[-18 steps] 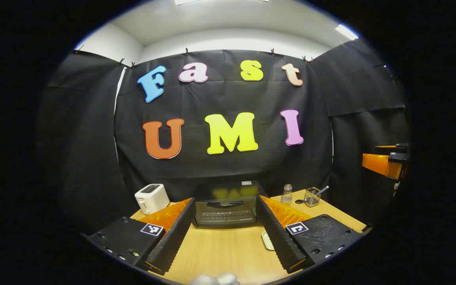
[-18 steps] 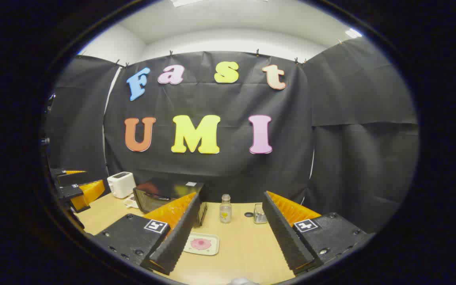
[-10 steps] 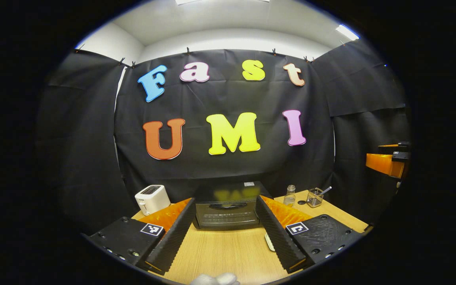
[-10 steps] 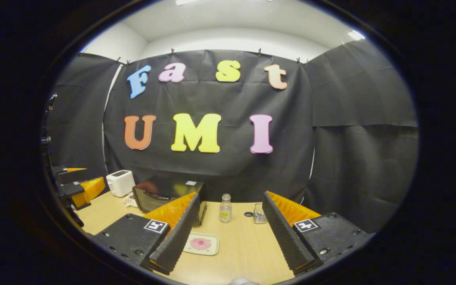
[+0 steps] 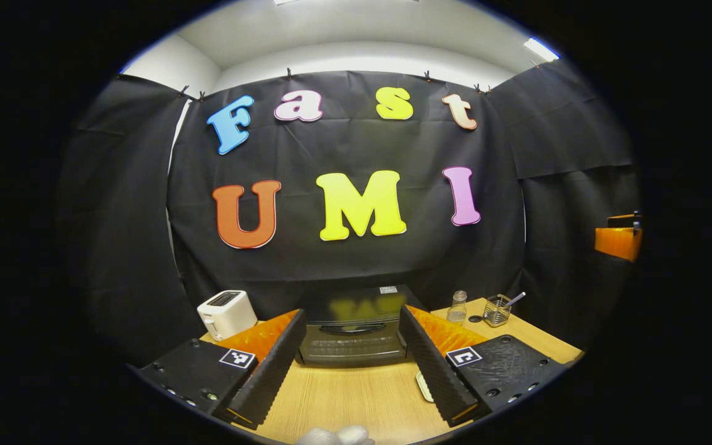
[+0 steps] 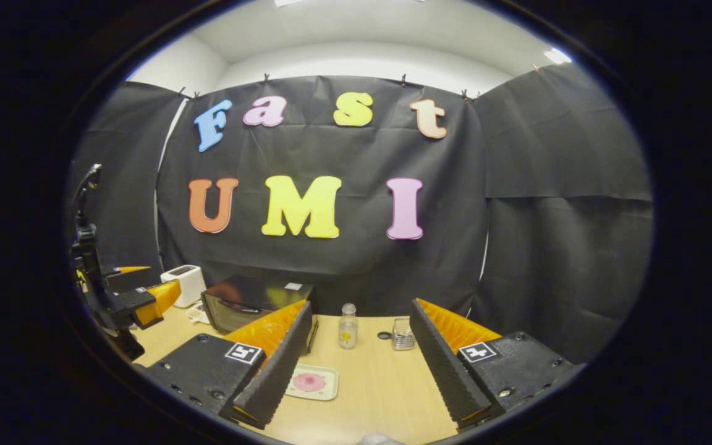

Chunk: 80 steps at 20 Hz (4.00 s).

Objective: Open the electric oven with the left hand, put the food in, and close the electric oven.

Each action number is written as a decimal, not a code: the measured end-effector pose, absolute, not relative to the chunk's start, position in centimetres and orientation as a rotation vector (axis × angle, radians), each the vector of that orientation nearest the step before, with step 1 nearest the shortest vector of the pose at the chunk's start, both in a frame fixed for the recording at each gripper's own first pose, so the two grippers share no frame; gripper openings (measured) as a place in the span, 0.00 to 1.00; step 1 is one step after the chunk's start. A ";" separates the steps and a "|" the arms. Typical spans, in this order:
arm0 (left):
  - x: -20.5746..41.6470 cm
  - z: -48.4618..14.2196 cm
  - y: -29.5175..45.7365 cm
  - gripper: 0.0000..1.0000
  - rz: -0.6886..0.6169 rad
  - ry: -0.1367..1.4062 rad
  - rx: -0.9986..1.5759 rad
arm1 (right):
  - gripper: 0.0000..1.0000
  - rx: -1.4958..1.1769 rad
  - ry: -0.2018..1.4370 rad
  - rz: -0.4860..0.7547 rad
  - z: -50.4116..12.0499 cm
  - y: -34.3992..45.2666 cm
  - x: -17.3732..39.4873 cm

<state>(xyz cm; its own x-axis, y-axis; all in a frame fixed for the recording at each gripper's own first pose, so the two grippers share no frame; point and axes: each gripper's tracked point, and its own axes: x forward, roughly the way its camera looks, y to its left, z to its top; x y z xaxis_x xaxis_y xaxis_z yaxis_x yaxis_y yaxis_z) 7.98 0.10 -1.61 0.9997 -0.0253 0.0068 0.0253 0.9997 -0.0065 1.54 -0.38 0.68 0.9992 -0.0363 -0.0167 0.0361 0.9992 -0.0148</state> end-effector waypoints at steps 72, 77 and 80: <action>13.9 -27.0 -1.5 0.97 -0.068 0.461 -0.050 | 0.96 0.012 0.220 -0.102 -5.9 -2.6 -4.7; 12.9 -30.1 -1.8 0.97 -0.077 0.530 -0.035 | 0.96 0.000 0.238 -0.109 -6.6 -2.5 -4.7; 12.7 -32.1 -1.9 0.97 -0.077 0.580 -0.046 | 0.96 0.006 0.250 -0.112 -7.0 -2.3 -4.6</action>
<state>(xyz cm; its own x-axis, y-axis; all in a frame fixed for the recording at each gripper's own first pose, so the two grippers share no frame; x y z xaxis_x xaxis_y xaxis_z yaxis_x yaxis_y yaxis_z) 12.69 -1.87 -32.05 0.8337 -0.0858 -0.5455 0.0600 0.9961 -0.0650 -4.64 -2.30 -7.03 0.9627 -0.1097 -0.2475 0.1111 0.9938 -0.0083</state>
